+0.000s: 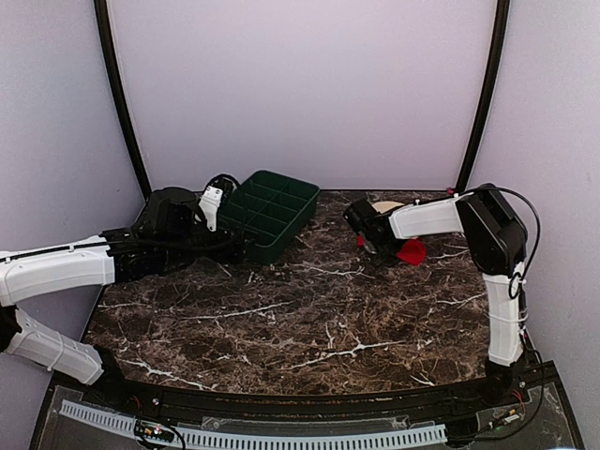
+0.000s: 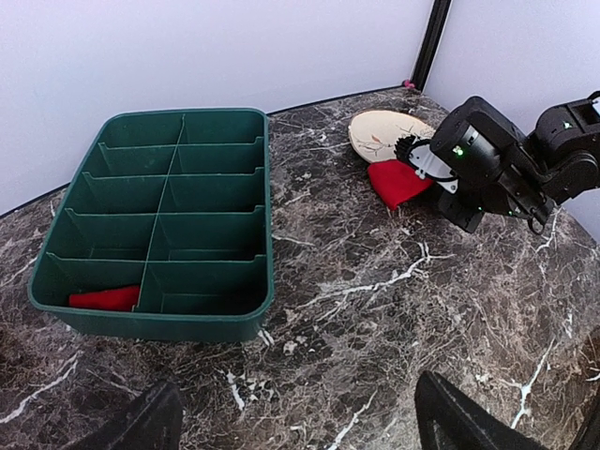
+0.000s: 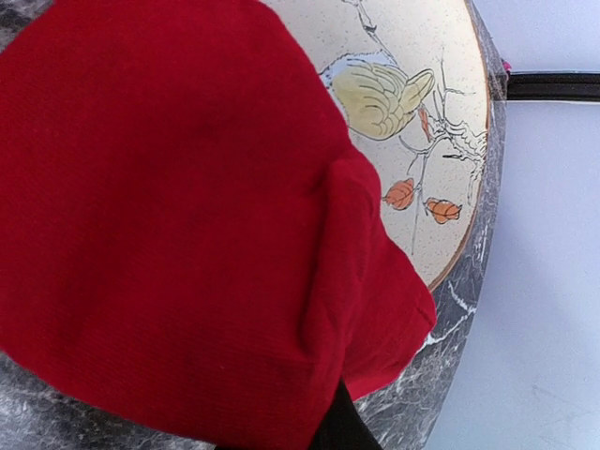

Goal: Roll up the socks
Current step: Pick up the sock from the center of the board, then place the sock at the center of the board.

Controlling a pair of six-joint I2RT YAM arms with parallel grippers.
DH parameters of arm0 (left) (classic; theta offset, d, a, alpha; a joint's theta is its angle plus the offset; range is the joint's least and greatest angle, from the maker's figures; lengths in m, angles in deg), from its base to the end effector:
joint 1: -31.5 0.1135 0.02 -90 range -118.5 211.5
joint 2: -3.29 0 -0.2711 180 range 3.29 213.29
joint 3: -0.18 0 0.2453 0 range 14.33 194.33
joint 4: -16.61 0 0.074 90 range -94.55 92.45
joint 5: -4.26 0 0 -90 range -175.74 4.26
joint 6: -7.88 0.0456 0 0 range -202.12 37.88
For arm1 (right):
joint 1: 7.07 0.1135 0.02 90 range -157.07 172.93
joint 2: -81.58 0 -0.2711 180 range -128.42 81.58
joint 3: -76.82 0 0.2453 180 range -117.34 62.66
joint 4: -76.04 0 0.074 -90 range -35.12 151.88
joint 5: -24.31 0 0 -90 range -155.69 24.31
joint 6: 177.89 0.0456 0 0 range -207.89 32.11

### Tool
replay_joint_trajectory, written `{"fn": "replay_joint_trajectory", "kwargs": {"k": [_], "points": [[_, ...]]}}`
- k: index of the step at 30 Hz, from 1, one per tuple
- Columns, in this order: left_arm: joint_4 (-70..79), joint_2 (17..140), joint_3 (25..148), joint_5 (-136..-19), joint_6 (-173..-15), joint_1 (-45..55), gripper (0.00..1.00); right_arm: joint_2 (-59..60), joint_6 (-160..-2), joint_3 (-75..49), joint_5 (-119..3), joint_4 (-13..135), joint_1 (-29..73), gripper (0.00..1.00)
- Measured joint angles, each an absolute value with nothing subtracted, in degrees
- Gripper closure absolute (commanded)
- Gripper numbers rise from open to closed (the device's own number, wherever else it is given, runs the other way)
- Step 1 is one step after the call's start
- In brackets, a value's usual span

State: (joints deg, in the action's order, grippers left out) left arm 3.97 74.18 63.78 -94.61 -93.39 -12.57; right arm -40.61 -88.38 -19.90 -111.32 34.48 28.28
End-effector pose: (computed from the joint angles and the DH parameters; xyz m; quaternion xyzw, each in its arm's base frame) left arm 0.2107 -0.1942 0.2980 0.1879 0.7957 -0.2097 0.5363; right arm 0.3673 0.2206 0.1399 -0.2045 0.8832 -0.3076 0.2889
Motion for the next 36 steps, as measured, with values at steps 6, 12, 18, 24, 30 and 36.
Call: {"fn": "replay_joint_trajectory", "kwargs": {"k": [6, 12, 18, 24, 30, 36], "points": [[3.99, 72.06, 63.19, -94.87, -93.89, -12.57, 0.12, -38.25, -86.92, -19.42, -109.40, 32.10, 30.34, 1.00], [3.75, 68.32, 60.92, -96.25, -95.27, -12.57, 0.12, -33.77, -83.82, -20.32, -106.18, 28.34, 34.40, 1.00], [2.05, 62.31, 57.97, -99.68, -98.46, -12.57, 0.14, -28.11, -76.14, -22.04, -98.64, 24.78, 41.29, 1.00], [-1.47, 56.04, 55.61, -103.20, -103.51, -12.57, 0.16, -21.73, -65.59, -22.09, -83.98, 25.81, 51.91, 1.00], [-6.45, 48.48, 54.21, -105.01, -107.03, -12.57, 0.17, -13.36, -53.54, -13.30, -61.97, 39.93, 58.69, 1.00], [-9.38, 43.65, 52.18, -105.47, -110.09, -12.57, 0.20, -7.30, -34.81, 10.00, -43.74, 62.53, 54.51, 0.97]]}}
